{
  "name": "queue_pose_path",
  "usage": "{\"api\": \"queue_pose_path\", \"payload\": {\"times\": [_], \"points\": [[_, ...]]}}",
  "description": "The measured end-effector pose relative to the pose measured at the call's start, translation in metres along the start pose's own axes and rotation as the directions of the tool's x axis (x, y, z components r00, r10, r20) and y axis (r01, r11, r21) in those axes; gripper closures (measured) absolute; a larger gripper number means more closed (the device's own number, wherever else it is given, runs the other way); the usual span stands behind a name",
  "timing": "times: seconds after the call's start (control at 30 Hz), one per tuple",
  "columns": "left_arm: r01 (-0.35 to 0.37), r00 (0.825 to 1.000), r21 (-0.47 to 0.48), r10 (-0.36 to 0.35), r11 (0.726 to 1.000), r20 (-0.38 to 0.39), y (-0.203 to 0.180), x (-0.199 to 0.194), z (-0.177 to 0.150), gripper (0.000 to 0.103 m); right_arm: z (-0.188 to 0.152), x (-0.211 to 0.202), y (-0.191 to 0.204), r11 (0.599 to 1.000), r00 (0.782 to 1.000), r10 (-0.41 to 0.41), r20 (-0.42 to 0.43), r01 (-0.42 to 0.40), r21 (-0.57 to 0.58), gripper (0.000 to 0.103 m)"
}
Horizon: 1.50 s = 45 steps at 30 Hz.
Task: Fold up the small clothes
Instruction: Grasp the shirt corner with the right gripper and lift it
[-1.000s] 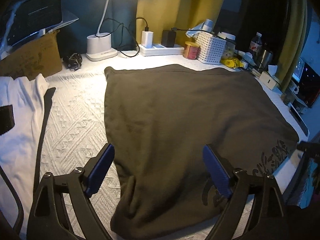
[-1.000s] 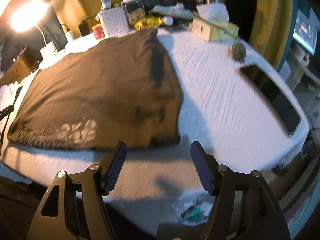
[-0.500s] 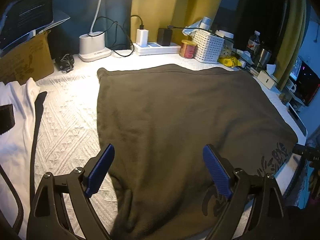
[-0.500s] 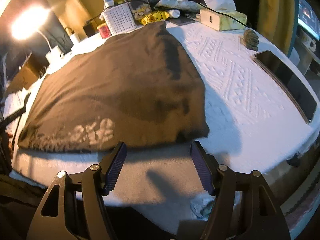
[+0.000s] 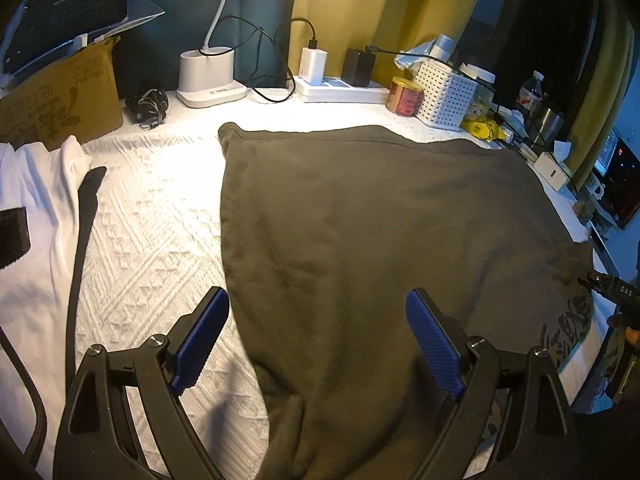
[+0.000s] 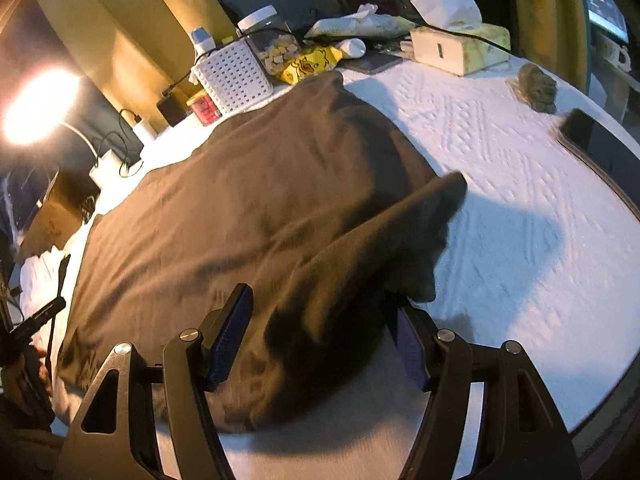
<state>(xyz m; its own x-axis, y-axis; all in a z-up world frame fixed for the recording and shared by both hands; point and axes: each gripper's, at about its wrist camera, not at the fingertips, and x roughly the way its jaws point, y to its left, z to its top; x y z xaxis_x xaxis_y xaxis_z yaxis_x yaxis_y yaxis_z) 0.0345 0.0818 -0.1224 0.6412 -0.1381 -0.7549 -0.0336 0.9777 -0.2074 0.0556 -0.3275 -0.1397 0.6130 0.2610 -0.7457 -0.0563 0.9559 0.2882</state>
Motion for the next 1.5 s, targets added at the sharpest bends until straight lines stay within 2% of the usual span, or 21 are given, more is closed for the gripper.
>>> {"api": "queue_pose_path", "payload": {"times": [0.43,0.63,0.77,0.8,1.07,1.2,1.23,1.27,1.37,1.5], "points": [[-0.034,0.999,-0.063,0.032,0.997,-0.029,0.01,0.011,0.001,0.014,0.041,0.045,0.026,0.994,0.999,0.039,-0.005,-0.039,-0.098,0.033],[-0.051,0.998,-0.077,0.049,0.996,-0.034,0.012,0.011,0.0,0.014,0.05,0.047,0.021,0.999,0.999,0.036,-0.009,-0.036,-0.01,0.033],[-0.062,0.997,-0.075,0.059,0.995,-0.039,0.013,0.013,0.002,0.014,0.047,0.036,0.003,0.993,0.997,-0.068,0.046,0.064,0.095,0.033],[-0.062,0.997,-0.073,0.06,0.995,-0.04,0.013,0.013,0.002,0.014,0.047,0.037,-0.002,0.993,0.997,-0.052,0.052,0.046,0.104,0.033],[-0.061,0.998,-0.064,0.058,0.996,-0.035,0.01,0.016,0.008,0.014,0.068,0.06,0.006,1.0,0.998,-0.001,0.058,0.0,0.011,0.033],[-0.06,0.998,-0.067,0.058,0.996,-0.023,0.011,0.015,0.009,0.014,0.077,0.073,0.019,0.995,1.0,-0.007,0.027,0.01,-0.094,0.033],[-0.056,0.998,-0.07,0.055,0.996,-0.021,0.011,0.016,0.008,0.014,0.079,0.075,0.019,0.994,1.0,0.001,0.019,0.001,-0.108,0.048],[-0.054,0.998,-0.071,0.053,0.996,-0.019,0.011,0.016,0.008,0.014,0.081,0.078,0.018,0.994,1.0,-0.004,0.007,0.005,-0.109,0.078],[-0.045,0.999,-0.065,0.045,0.997,-0.005,0.011,0.014,0.009,0.014,0.083,0.08,0.022,0.99,1.0,0.017,0.001,-0.017,-0.137,0.08],[-0.039,0.999,-0.054,0.04,0.998,0.017,0.011,0.009,0.011,0.014,0.089,0.071,0.042,0.982,0.999,0.041,0.033,-0.034,-0.186,0.081]]}}
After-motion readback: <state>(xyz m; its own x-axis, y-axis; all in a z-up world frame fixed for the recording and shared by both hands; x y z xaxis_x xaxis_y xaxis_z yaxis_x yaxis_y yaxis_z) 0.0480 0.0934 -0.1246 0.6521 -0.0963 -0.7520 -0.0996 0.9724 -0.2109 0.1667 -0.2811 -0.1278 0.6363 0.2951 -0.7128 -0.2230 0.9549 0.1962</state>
